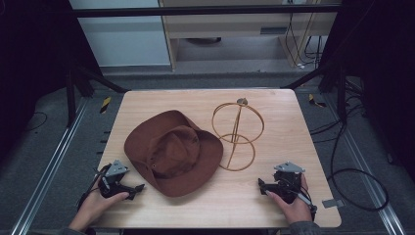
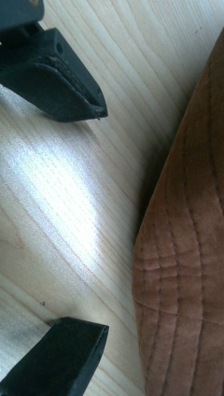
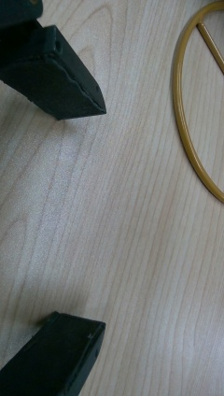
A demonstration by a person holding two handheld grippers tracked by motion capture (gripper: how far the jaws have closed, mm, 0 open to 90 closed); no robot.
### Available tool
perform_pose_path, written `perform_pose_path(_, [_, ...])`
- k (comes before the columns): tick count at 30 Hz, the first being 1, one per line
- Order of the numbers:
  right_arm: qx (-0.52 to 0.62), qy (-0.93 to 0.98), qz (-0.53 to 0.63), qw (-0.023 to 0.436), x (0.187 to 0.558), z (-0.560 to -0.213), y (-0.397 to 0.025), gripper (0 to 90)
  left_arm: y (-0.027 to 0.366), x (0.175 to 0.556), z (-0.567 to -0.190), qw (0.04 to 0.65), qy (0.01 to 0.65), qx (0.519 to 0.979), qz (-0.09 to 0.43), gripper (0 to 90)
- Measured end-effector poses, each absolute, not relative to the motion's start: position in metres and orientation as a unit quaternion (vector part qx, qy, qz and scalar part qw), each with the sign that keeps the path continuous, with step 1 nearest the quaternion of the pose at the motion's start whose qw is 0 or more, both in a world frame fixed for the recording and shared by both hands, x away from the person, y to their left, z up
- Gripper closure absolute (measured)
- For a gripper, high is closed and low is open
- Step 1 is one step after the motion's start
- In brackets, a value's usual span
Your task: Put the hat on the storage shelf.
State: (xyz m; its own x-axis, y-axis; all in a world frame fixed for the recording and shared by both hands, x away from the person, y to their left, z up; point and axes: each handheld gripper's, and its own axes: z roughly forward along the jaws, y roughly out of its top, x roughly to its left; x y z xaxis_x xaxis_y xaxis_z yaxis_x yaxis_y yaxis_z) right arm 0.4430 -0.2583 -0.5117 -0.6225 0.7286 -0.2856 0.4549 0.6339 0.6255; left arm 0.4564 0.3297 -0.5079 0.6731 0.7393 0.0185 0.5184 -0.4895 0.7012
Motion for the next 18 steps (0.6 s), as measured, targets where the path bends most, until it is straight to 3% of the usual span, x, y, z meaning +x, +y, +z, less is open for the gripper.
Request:
perform_pose_path(10, [0.343, 0.864, 0.256, 0.267, 0.443, -0.512, -0.258, 0.5, 0.331, 0.457, -0.505, 0.334, 0.367, 0.855, 0.155, 0.0])
perform_pose_path(12, [0.342, 0.864, 0.256, 0.267, 0.443, -0.512, -0.258, 0.5, 0.331, 0.456, -0.504, 0.331, 0.367, 0.855, 0.156, 3.5])
perform_pose_path(18, [0.343, 0.864, 0.256, 0.267, 0.443, -0.512, -0.258, 0.5, 0.336, 0.447, -0.491, 0.367, 0.368, 0.840, 0.158, 4.5])
